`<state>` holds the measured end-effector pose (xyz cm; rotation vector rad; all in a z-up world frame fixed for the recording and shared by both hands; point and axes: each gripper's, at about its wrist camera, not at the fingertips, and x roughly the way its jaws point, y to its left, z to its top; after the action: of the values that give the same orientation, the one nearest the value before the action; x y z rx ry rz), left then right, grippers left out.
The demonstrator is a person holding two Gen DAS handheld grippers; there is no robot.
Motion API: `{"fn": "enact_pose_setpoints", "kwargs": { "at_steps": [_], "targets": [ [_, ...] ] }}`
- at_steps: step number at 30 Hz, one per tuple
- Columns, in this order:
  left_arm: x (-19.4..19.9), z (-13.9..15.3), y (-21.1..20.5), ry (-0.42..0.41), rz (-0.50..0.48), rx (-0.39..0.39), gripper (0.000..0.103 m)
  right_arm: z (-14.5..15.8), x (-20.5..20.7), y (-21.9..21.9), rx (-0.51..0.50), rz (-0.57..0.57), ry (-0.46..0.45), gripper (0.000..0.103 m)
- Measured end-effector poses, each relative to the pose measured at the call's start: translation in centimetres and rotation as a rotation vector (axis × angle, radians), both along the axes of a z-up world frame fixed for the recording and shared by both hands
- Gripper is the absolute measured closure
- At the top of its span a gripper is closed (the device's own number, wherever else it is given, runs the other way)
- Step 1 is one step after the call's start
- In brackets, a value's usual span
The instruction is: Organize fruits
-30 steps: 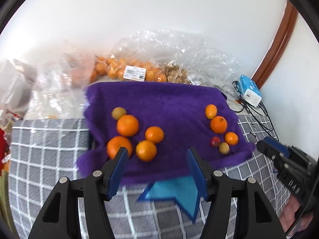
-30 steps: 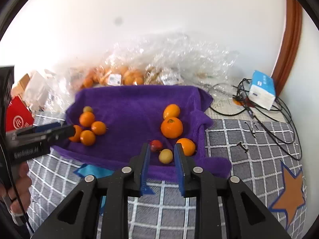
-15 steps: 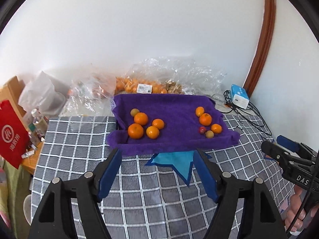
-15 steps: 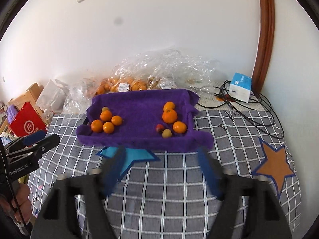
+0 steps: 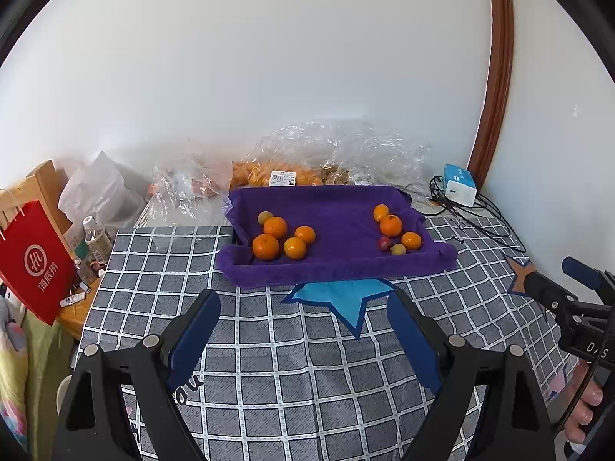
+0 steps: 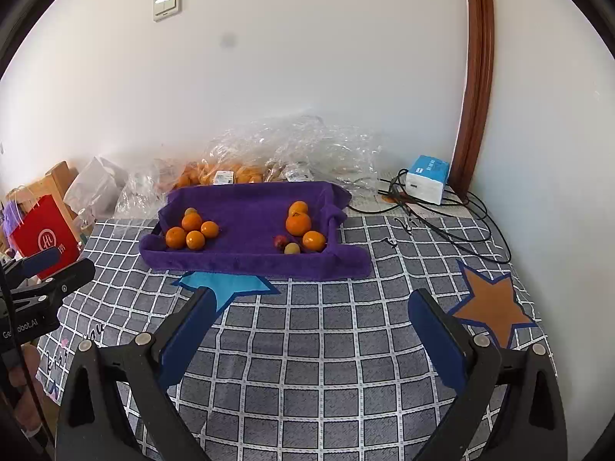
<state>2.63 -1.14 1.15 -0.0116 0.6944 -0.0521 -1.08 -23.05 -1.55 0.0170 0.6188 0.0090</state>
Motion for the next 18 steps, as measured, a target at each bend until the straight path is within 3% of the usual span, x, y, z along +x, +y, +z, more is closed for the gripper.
{"fn": "enact_pose_setpoints", "kwargs": {
  "at_steps": [18],
  "targets": [
    [-0.2,-0.8,0.0,0.004,-0.004,0.008,0.015,-0.4,-0.6,-1.0,0.054,-0.031,-0.017,0.004]
  ]
}}
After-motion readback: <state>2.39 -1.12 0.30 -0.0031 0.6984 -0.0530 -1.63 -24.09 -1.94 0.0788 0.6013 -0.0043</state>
